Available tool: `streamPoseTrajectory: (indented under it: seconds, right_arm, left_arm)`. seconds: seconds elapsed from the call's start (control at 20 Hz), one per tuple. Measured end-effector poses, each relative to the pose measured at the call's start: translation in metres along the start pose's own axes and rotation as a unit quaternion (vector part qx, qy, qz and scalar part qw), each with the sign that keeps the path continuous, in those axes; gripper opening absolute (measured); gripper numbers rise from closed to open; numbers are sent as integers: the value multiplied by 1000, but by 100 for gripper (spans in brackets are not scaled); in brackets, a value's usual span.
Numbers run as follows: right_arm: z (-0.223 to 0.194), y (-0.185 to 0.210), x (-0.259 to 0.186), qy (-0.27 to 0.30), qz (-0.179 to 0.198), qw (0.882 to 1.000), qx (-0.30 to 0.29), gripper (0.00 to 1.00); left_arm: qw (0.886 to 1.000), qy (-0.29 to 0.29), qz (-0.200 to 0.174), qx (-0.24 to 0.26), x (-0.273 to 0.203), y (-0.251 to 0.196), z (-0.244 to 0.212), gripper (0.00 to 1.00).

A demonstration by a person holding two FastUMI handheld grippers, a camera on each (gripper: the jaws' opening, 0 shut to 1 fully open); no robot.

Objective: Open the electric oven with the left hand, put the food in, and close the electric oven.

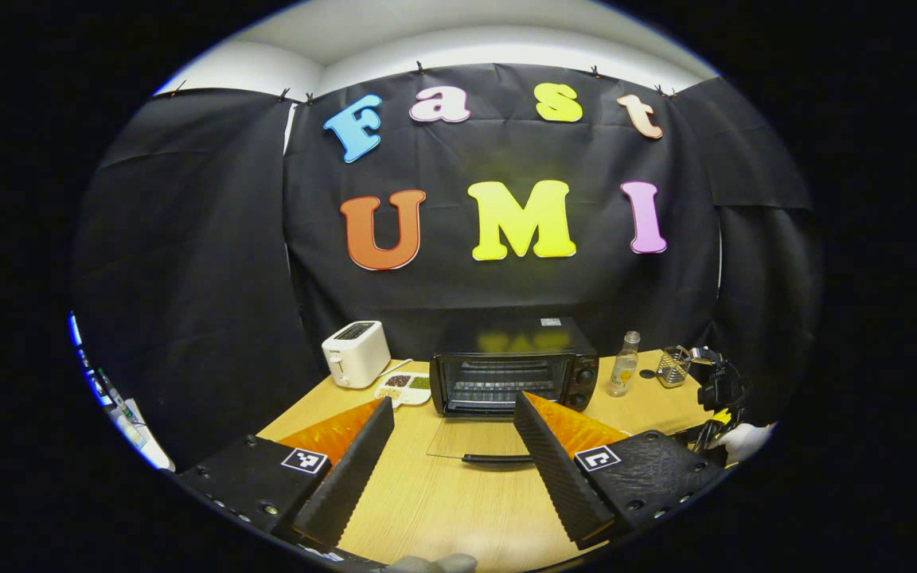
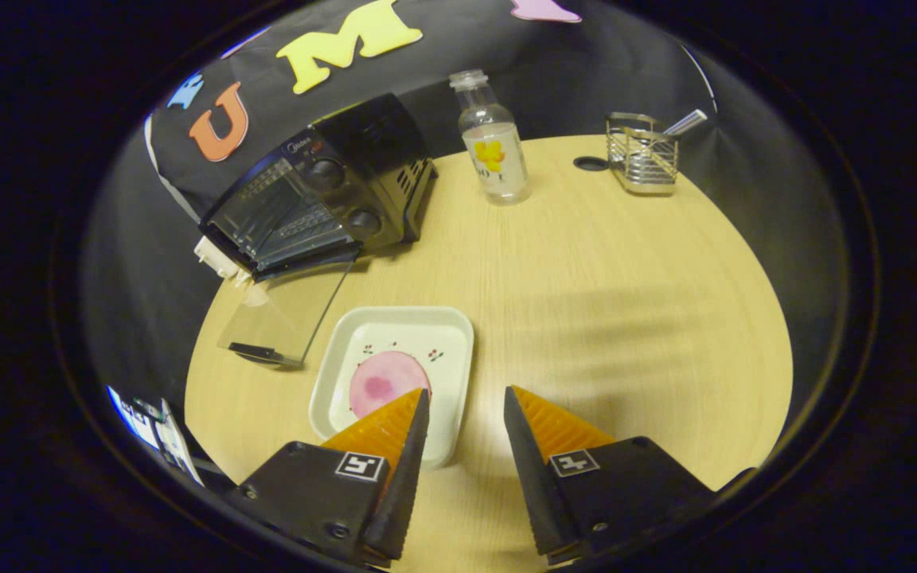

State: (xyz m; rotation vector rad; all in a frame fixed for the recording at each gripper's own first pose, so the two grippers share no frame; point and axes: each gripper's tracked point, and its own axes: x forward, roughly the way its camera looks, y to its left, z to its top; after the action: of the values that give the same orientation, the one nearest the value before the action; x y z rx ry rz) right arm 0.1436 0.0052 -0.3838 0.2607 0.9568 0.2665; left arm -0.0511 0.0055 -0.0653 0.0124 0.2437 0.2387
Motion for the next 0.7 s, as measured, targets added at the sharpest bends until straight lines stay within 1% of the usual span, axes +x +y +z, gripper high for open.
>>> streamPoseTrajectory:
  seconds: [0.1,0.2,0.25,0.3,0.35,0.4,0.45,0.5,0.55,0.6,0.65,0.7]
  right_arm:
    - [-1,3,10,16,9,1000,1,53]
    - [-1,6,18,33,15,999,13,50]
    - [1,9,20,38,21,999,24,41]
    - [1,10,22,45,22,998,36,36]
    - [2,7,24,51,17,997,49,25]
    - [2,6,25,59,10,997,57,22]
    - [4,5,25,66,4,996,60,13]
    - [3,4,25,74,-1,996,58,11]
    - [3,3,25,83,-4,995,52,5]
    - [3,2,24,91,-9,995,47,4]
    - [2,1,24,98,-14,994,46,1]
    - [4,-2,24,103,-19,993,52,8]
  left_arm:
    - [1000,5,13,-2,-5,-1,0,97]
    - [1000,6,25,0,-10,-1,1,97]
    - [1000,4,31,2,-13,0,2,97]
    - [999,1,36,3,-15,1,4,97]
    - [999,2,43,4,-16,2,5,97]
    - [999,1,48,3,-18,4,4,97]
    - [999,1,54,1,-21,5,5,97]
    - [998,-1,61,-1,-23,7,6,97]
    - [998,-1,66,-3,-25,10,7,97]
    - [997,-1,72,-4,-27,12,7,100]
    - [997,-2,77,-6,-28,14,5,97]
    - [997,-1,80,-8,-27,13,5,97]
